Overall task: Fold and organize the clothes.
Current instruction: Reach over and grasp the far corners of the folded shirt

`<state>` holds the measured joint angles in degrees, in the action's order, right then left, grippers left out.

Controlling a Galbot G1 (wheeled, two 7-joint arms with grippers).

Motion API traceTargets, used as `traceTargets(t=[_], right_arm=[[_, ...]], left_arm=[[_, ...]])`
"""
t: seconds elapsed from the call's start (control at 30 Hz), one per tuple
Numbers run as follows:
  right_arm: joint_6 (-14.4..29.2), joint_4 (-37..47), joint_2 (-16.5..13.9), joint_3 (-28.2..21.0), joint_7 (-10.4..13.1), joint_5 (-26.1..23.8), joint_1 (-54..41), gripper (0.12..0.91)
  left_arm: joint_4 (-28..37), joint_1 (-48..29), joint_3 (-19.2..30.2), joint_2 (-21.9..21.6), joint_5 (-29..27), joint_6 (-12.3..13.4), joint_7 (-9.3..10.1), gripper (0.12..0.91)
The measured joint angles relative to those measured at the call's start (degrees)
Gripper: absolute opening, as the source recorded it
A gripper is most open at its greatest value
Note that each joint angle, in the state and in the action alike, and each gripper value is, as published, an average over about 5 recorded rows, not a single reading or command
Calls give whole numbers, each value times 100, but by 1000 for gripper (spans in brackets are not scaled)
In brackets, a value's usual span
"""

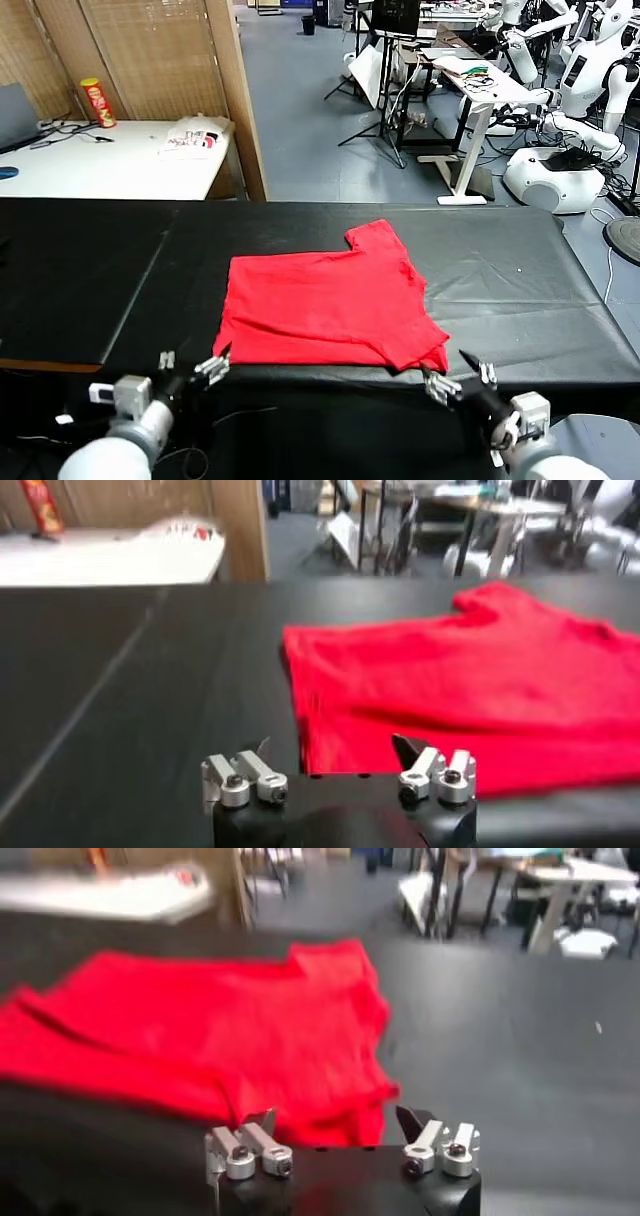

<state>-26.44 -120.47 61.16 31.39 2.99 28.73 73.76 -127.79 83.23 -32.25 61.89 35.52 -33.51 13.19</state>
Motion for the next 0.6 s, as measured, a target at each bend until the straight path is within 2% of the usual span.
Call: traceTargets(t=[0.2, 0.37, 0.5, 0.6], right_arm=[[-61, 1479, 74, -817, 278, 16, -1817, 798], [-274, 2847, 298, -1488, 468, 83, -3088, 798], [-326, 3877, 535, -1844, 293, 120, -3863, 798], [-358, 4514, 712, -2040, 95, 99, -4288, 798]], left_arm=[[956, -1524, 349, -158, 663, -113, 101, 798], [2025, -2735, 808, -170, 782, -173, 125, 798], [2933, -3552, 1198, -86, 820, -274, 134, 798], [3559, -3977, 1455, -12, 820, -421, 63, 798]])
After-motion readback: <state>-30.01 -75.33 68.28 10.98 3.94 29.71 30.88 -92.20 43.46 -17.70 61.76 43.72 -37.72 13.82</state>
